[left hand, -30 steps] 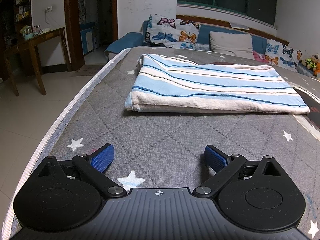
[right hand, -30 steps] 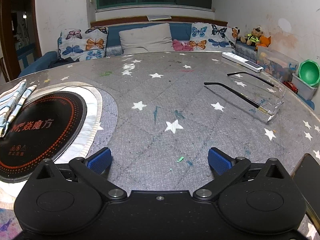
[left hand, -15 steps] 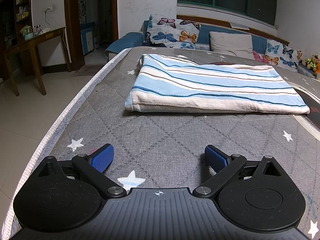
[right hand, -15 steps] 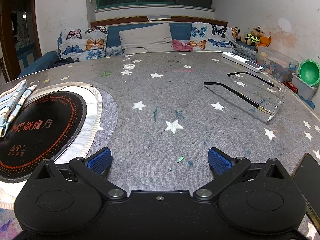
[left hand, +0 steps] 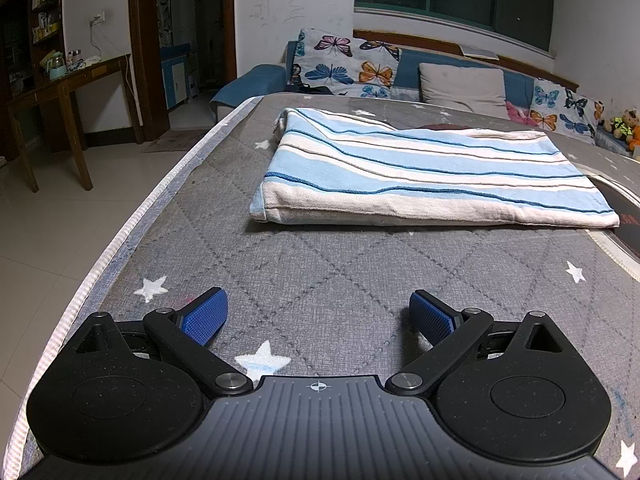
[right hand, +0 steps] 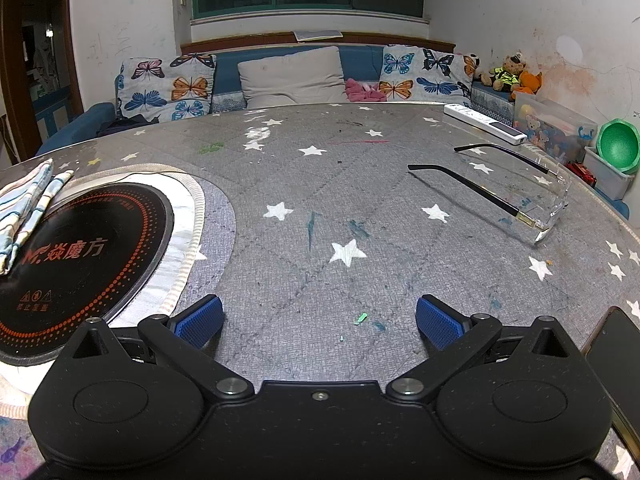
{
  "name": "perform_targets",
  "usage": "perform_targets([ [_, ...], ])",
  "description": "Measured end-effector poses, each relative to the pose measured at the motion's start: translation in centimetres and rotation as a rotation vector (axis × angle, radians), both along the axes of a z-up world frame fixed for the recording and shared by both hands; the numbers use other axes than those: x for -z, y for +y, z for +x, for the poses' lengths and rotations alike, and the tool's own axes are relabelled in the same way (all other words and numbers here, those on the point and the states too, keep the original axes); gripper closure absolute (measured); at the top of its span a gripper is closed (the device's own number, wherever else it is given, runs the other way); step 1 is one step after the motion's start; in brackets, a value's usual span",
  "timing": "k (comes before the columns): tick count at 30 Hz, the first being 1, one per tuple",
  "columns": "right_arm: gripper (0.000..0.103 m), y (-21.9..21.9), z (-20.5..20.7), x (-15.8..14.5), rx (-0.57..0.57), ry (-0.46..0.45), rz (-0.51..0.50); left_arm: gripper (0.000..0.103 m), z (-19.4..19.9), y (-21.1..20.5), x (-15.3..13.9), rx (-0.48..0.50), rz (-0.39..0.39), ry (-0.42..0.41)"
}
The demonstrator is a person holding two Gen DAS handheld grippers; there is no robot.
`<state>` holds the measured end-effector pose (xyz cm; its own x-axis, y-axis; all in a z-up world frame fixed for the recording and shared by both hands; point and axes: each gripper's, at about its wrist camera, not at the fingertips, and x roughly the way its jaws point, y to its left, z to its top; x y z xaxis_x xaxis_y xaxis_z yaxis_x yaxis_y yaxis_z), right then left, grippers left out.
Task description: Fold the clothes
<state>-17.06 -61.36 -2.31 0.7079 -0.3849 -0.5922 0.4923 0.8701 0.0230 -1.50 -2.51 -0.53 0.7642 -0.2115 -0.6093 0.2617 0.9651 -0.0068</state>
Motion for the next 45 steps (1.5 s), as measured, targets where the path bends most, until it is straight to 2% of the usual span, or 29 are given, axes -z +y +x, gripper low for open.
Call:
perform_targets([
  [45,0.000,0.08,0.05,0.00,0.000,0.001,-0.001,0.005,0.03,-0.02,0.03,0.000,0.000,0.000],
])
